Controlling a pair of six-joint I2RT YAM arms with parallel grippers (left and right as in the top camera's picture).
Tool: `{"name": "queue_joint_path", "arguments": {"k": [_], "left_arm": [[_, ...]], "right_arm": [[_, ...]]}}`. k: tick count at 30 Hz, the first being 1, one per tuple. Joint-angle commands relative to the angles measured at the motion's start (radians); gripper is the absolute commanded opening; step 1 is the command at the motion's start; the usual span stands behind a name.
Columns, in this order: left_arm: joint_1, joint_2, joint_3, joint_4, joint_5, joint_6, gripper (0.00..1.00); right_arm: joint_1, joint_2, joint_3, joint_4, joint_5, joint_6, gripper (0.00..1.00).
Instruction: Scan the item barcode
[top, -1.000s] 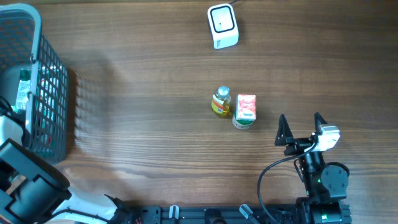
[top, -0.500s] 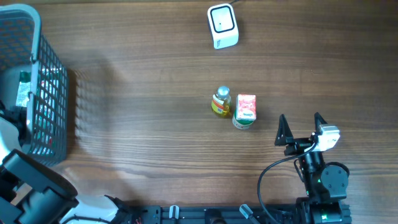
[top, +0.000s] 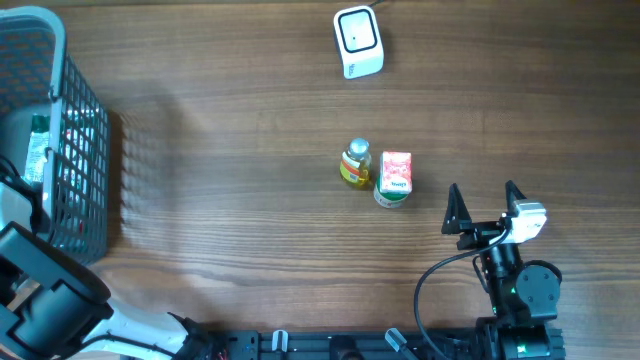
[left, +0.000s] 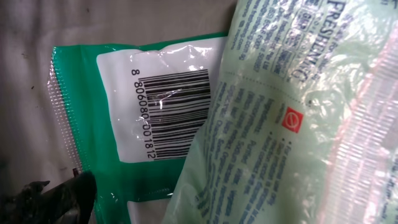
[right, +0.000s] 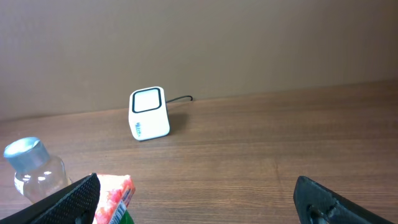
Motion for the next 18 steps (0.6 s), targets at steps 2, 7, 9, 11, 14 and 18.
{"name": "queue_joint_path", "arguments": {"k": [2,7,9,11,14,18], "left_arm": [[0.000,0.051,-0.002,-0.030,-0.049,-0.009,1.00],[0.000,0.065,-0.033,-0.005,-0.072,-0.031,1.00],[0.000,0.116,-0.056,0.045,-0.007,-0.030,1.00],[0.000,0.166,-0.065,0.080,0.006,-0.026,1.00],[0.000,0.201,-0.065,0.105,0.010,-0.026,0.98],[0.000,0.229,-0.097,0.174,0.101,0.006,0.84]], "right_arm": [[0.000,-0.005,-0.001,0.003,-0.002,0.006,1.00],[0.000,-0.005,-0.001,0.003,-0.002,0.005,1.00],[0.000,-0.005,-0.001,0.003,-0.002,0.006,1.00],[0.000,-0.005,-0.001,0.003,-0.002,0.005,1.00],[0.000,-0.005,-0.001,0.003,-0.002,0.006,1.00],[0.000,-0.005,-0.001,0.003,-0.002,0.006,1.00]]}}
